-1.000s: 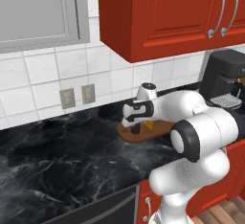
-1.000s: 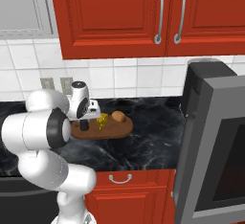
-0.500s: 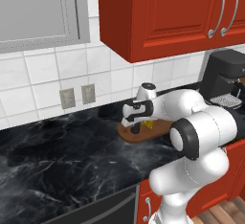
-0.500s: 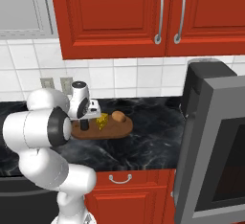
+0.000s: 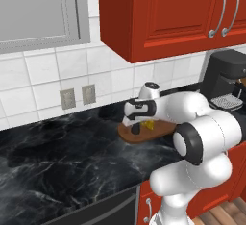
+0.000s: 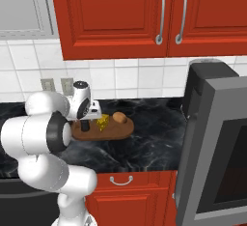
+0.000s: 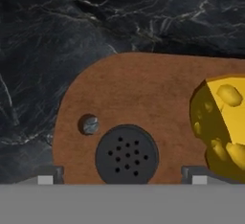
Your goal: Retrieve the reheated potato from the microwave, then place the potato, cheese, and condiment on the cutting board.
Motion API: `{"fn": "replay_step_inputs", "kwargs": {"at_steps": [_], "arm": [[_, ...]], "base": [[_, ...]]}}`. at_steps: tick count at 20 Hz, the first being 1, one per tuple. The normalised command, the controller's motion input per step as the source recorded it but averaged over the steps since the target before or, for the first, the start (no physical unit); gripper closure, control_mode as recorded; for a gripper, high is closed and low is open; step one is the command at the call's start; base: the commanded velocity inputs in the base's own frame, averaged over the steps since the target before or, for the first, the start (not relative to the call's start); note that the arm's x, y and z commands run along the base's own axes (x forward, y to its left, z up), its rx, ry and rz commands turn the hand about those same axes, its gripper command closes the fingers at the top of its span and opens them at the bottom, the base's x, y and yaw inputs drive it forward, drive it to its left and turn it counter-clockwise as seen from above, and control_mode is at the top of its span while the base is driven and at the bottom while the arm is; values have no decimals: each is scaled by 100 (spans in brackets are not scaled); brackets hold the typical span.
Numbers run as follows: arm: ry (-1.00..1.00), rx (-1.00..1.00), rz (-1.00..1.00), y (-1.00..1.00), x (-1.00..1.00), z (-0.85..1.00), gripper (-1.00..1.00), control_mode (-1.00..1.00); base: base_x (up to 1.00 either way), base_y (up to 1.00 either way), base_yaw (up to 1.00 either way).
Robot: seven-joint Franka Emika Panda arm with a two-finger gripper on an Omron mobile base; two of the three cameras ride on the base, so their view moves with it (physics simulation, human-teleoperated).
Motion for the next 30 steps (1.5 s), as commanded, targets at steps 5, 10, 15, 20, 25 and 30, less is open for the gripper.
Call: {"fn": "replay_step_inputs", "kwargs": {"at_steps": [5, 10, 15, 20, 25, 30], "arm": [[1, 2, -4, 0, 0, 40, -100, -100], [0, 0, -4, 0, -26, 39, -100, -100], [1, 0, -7, 0, -52, 23, -100, -100], [4, 0, -12, -3, -52, 22, -100, -100], [-1, 3, -9, -13, -52, 24, -100, -100], [-11, 0, -9, -18, -56, 22, -100, -100]], "base": [[0, 0, 0], [0, 0, 0], [0, 0, 0], [0, 0, 0], [0, 0, 0], [0, 0, 0]]}}
